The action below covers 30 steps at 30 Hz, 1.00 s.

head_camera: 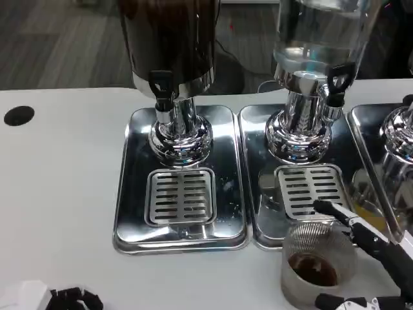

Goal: Grasp the cup under the faucet to collect the drink, then remove the cup.

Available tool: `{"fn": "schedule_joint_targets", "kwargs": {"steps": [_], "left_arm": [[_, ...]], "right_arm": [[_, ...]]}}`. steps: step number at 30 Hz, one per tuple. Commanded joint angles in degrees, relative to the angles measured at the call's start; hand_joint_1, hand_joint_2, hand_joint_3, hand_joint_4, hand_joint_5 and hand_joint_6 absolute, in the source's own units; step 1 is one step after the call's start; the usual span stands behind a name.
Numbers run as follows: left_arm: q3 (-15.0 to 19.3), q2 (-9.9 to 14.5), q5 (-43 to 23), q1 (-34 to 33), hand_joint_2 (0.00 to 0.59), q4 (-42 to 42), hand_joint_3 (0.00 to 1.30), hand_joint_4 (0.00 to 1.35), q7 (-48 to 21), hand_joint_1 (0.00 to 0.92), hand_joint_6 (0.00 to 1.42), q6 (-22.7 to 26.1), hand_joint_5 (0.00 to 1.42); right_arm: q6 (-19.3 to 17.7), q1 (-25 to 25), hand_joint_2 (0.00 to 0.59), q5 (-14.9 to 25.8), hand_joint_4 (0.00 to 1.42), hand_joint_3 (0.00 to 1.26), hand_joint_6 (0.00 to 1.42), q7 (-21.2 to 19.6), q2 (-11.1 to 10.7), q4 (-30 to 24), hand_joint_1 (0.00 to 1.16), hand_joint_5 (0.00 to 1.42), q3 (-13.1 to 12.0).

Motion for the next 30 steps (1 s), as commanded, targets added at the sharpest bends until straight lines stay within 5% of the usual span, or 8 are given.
{"fn": "schedule_joint_targets", "kwargs": {"steps": [1, 7, 10, 14, 18, 21, 23, 30], "left_arm": [[0.2, 0.0, -0.2, 0.1, 0.138, -0.5, 0.49, 0.49, 0.7, 0.0, 0.82, -0.4, 0.59], [0.3, -0.1, -0.6, 0.1, 0.139, -0.2, 0.49, 0.49, 1.2, 0.0, 0.82, -0.7, 0.59], [0.4, -0.2, -0.9, 0.3, 0.139, 0.3, 0.49, 0.49, 1.9, 0.0, 0.82, -1.0, 0.59], [0.5, -0.2, -1.6, 0.4, 0.139, 1.3, 0.49, 0.49, 2.9, 0.001, 0.82, -1.8, 0.59], [0.7, -0.1, -2.9, 0.1, 0.138, 3.4, 0.5, 0.49, 4.5, 0.006, 0.76, -2.8, 0.58], [0.6, 0.1, -3.4, -0.3, 0.144, 4.9, 0.5, 0.49, 5.6, 0.007, 0.73, -3.7, 0.57], [0.5, 0.1, -3.9, -0.7, 0.148, 6.1, 0.5, 0.49, 6.4, 0.009, 0.7, -4.3, 0.55], [0.2, 0.3, -5.8, -2.0, 0.162, 10.0, 0.5, 0.47, 9.4, 0.013, 0.56, -7.3, 0.5]], "right_arm": [[-1.1, 0.5, 0.101, 0.8, 0.08, 0.1, 0.18, -0.5, -0.8, -0.9, 0.62, 0.24, 0.4], [0.8, 0.4, 0.113, 4.4, 0.07, 0.11, 0.16, 0.4, -1.7, -2.5, 0.52, 0.21, 0.4], [2.6, 0.3, 0.158, 7.2, 0.05, 0.14, 0.14, 1.3, -2.2, -3.4, 0.35, 0.18, 0.1], [6.0, 0.7, 0.254, 14.2, 0.05, 0.18, 0.12, 3.9, -2.4, -5.6, 0.13, 0.16, -0.8], [10.7, 1.9, 0.442, 20.1, 0.07, 0.2, 0.07, 6.7, -3.1, -9.9, 0.1, 0.14, -3.0], [11.9, 2.3, 0.55, 16.8, 0.06, 0.2, 0.03, 5.1, -4.6, -11.2, 0.13, 0.09, -4.8], [13.0, 2.7, 0.583, 10.2, 0.05, 0.2, 0.01, 1.4, -6.3, -11.6, 0.15, 0.07, -6.4], [17.7, 5.0, 0.586, -11.5, 0.01, 0.19, 0.0, -13.2, -10.4, -15.1, 0.18, 0.05, -8.7]]}}
